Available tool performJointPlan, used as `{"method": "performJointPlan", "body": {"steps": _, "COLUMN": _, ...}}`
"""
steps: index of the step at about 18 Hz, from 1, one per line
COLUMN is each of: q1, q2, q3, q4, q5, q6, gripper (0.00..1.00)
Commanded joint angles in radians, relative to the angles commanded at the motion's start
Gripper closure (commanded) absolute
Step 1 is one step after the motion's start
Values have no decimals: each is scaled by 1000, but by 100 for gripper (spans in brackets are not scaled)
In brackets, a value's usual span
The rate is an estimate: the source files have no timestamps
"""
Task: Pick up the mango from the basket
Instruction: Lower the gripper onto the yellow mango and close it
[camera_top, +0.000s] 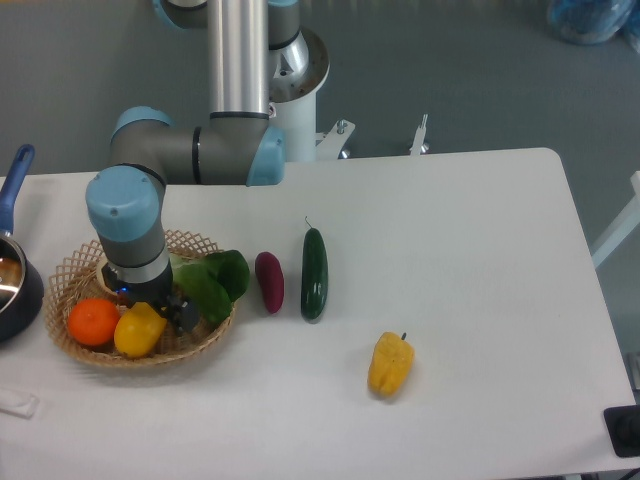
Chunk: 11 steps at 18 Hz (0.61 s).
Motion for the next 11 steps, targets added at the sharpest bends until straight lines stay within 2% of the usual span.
{"method": "performJointPlan", "body": {"steps": 8, "q1": -11, "q2": -38, "q3": 2, "q4": 3, "q5": 3, "q6": -11, "gripper": 0}}
{"method": "performJointPlan", "body": {"steps": 9, "q1": -11, "q2": -38, "q3": 3, "q4": 3, "q5": 3, "q6": -8, "gripper": 5}}
{"method": "performJointPlan", "body": {"steps": 11, "q1": -11, "q2": -54, "q3": 12, "q4": 2, "q5": 5, "q6": -3, "gripper": 8}}
